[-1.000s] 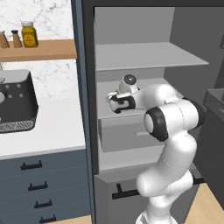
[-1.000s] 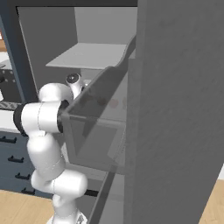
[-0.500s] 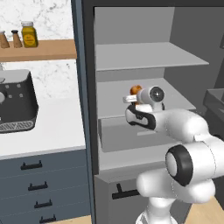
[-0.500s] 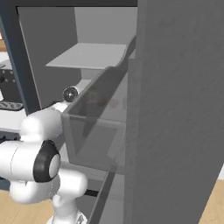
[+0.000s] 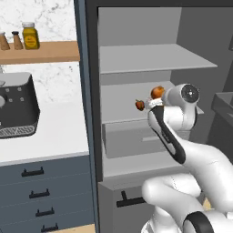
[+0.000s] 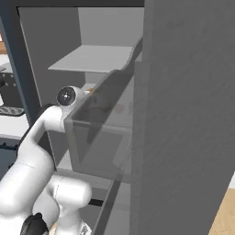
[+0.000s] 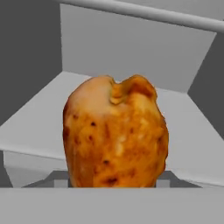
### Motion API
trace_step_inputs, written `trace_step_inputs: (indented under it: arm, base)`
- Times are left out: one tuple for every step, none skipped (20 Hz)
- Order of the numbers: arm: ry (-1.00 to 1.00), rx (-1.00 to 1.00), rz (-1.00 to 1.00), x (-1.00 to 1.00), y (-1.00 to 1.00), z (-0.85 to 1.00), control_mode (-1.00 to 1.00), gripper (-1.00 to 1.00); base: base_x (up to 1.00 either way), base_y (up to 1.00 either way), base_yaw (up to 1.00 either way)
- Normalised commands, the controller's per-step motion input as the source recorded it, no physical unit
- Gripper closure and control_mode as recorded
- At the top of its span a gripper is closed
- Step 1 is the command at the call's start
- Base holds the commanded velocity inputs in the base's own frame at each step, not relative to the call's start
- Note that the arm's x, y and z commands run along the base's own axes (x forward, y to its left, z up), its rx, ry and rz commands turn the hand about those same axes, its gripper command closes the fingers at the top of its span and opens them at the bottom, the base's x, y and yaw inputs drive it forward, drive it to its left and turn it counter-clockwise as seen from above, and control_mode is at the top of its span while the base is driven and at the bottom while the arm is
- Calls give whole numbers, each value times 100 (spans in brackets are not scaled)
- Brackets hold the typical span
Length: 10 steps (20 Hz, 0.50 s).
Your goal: Place one bell pepper and one chicken drumstick in each tupperware on the nearby counter, to pack two identical lunches.
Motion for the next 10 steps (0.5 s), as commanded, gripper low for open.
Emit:
trace_step_inputs:
  arm:
    - [33,-33,15,-100,0,21,-100,100]
    - [36,-35,16,-100,0,11,-100,100]
    - [34,-33,18,-100,0,0,-100,100]
    - [37,-32,21,-100,0,0,-100,100]
    - [0,0,0,0,0,0,100,100]
    - [0,0,0,0,0,0,100,100]
    - [0,0,0,0,0,0,100,100]
    - [0,0,0,0,0,0,100,100]
    - [0,0,0,0,0,0,100,100]
    - [0,0,0,0,0,0,100,100]
  base:
    - [0,0,0]
    - [0,0,0]
    - [0,0,0]
    - [0,0,0]
    - [-100,0,25]
    - [-100,0,31]
    - [-100,25,29]
    - [-100,78,32]
    - [-100,100,33]
    - [-100,100,31]
